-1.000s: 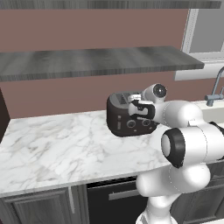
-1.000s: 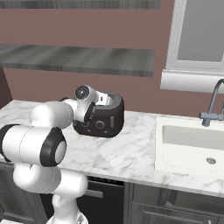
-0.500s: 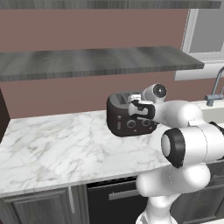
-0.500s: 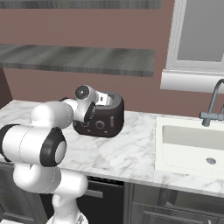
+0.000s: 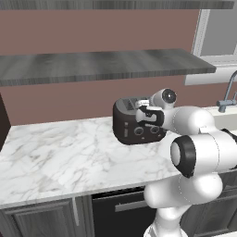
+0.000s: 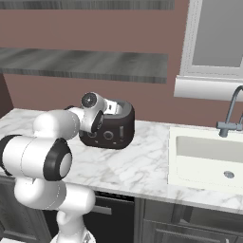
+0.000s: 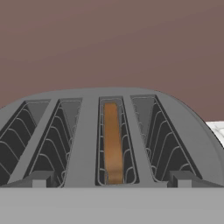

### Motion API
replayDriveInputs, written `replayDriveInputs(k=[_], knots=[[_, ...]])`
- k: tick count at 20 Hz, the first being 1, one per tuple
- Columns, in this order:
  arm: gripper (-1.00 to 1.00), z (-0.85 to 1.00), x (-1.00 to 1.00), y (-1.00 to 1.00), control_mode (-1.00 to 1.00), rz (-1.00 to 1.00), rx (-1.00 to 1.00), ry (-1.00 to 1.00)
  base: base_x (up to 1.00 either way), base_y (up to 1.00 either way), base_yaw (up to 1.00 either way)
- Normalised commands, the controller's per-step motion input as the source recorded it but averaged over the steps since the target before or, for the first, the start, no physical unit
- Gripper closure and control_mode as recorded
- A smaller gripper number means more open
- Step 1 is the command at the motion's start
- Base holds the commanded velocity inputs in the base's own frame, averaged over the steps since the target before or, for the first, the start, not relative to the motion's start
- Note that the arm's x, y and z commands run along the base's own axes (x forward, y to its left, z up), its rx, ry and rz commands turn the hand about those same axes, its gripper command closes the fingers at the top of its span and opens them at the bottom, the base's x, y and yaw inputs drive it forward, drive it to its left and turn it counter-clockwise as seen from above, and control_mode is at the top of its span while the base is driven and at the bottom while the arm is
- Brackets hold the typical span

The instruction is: Start the toaster. Once the lever pops up, take the bread to the plate on the dining counter.

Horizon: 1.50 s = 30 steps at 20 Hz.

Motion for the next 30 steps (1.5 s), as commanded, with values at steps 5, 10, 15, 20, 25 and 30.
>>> replayDriveInputs(k=[5,10,15,20,25,30], knots=[[-1.00,0.00,0.00,0.00,-1.00,0.00,0.00,0.00,0.00,0.00,0.00],[-1.00,0.00,0.00,0.00,-1.00,0.00,0.00,0.00,0.00,0.00,0.00],[-1.00,0.00,0.00,0.00,-1.00,0.00,0.00,0.00,0.00,0.00,0.00],[-1.00,0.00,0.00,0.00,-1.00,0.00,0.00,0.00,0.00,0.00,0.00],[-1.00,0.00,0.00,0.00,-1.00,0.00,0.00,0.00,0.00,0.00,0.00],[-1.00,0.00,0.00,0.00,-1.00,0.00,0.00,0.00,0.00,0.00,0.00]])
